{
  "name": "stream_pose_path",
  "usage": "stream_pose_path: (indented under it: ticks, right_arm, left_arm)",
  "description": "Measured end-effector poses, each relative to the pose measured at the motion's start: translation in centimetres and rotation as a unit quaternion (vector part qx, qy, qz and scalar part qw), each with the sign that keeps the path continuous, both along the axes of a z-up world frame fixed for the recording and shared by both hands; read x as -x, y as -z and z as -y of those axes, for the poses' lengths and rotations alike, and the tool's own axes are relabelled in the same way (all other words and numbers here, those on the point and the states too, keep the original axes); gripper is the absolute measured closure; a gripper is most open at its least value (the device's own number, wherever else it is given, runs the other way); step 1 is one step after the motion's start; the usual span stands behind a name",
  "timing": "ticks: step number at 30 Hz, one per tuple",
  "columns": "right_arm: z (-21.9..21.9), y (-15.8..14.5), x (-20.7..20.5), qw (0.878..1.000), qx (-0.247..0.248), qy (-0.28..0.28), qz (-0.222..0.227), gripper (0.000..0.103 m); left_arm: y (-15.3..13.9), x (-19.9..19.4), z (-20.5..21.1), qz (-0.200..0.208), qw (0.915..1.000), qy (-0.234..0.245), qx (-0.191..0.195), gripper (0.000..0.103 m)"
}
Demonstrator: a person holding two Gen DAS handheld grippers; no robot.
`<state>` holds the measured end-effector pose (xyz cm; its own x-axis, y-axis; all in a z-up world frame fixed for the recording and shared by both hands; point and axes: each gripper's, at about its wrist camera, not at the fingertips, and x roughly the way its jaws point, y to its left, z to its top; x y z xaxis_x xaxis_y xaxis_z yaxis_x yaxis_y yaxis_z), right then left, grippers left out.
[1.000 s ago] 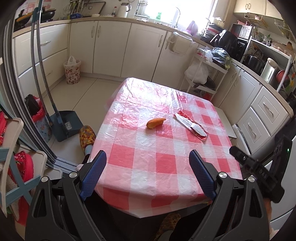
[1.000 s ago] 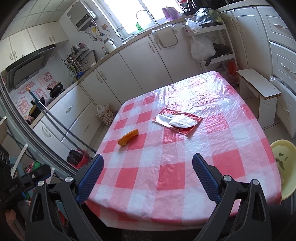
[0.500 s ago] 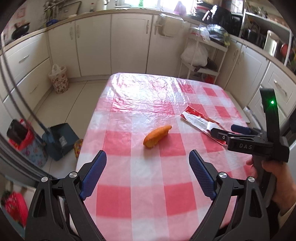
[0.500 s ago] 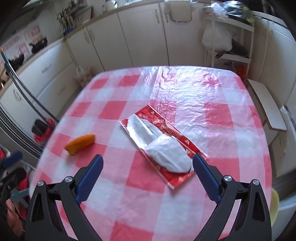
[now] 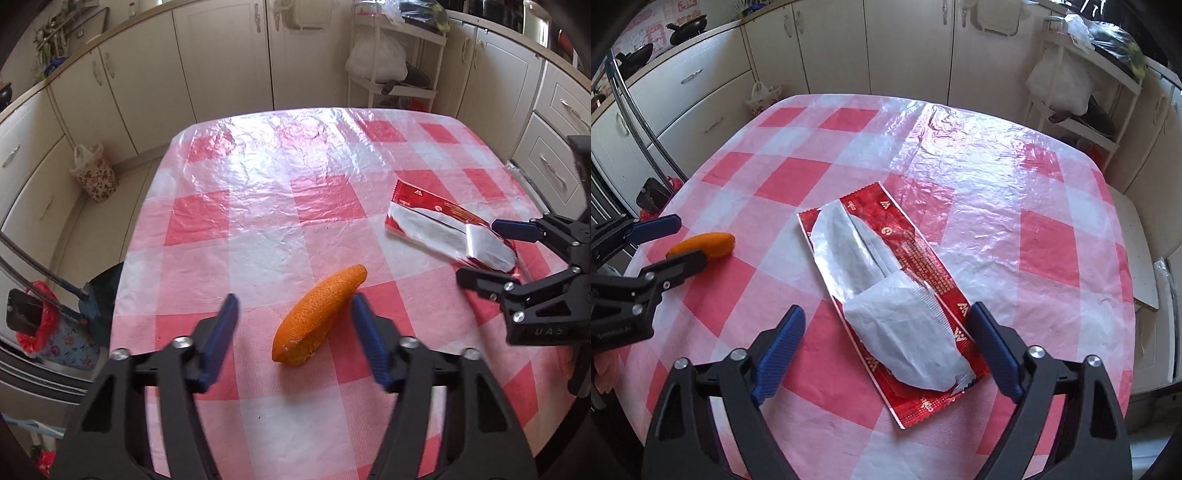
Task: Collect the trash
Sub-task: 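Grasp the orange peel with the left tool while the right tool grasps the red wrapper, then carry peel and red wrapper to the yellow bin and release both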
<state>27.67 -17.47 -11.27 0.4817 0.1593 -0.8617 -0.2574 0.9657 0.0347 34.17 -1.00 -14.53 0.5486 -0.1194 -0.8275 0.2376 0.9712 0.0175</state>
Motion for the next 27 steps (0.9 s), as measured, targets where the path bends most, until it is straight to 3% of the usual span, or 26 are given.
stream_pose_path:
  ticks: [1,2,3,7,11,17,23,27]
  right_arm:
    - [0.2,-0.2,0.1,1.0,-0.009,0.0,0.0,0.047]
    - [0.4,-0.3,0.0,1.0,-0.017,0.0,-0.003,0.066]
    - [0.4,-0.3,-0.1,1.0,-0.019,0.001,-0.005,0.08]
    - [0.5,-0.4,0.0,0.999,-0.042,-0.001,-0.015,0.096]
    - [0.9,-2.3,0.8,0.996,-0.092,0.006,-0.001,0.098]
    - [3.2,-7.4,3.6,0.984,-0.168,0.025,0.044,0.098]
    - [9.7,-12.2,9.1,0.976,-0.189,0.064,0.09,0.098]
    - [15.0,-12.0,13.2,0.97,-0.191,0.116,0.096,0.098]
  left_arm:
    - [0.3,-0.2,0.1,-0.007,1.0,0.0,0.004,0.069]
    - [0.5,-0.1,0.2,-0.007,1.0,-0.003,0.001,0.079]
    - [0.5,0.0,0.3,-0.004,1.0,-0.005,-0.003,0.082]
    - [0.2,1.1,0.6,-0.013,0.9996,-0.004,0.024,0.088]
    - [-1.4,3.3,0.8,-0.008,0.9981,-0.001,0.062,0.089]
    - [-5.6,6.9,1.7,0.014,0.9938,0.022,0.108,0.089]
    - [-10.2,9.7,5.8,0.03,0.9856,0.078,0.147,0.089]
    - [-11.6,11.6,11.3,0.014,0.9757,0.143,0.165,0.089]
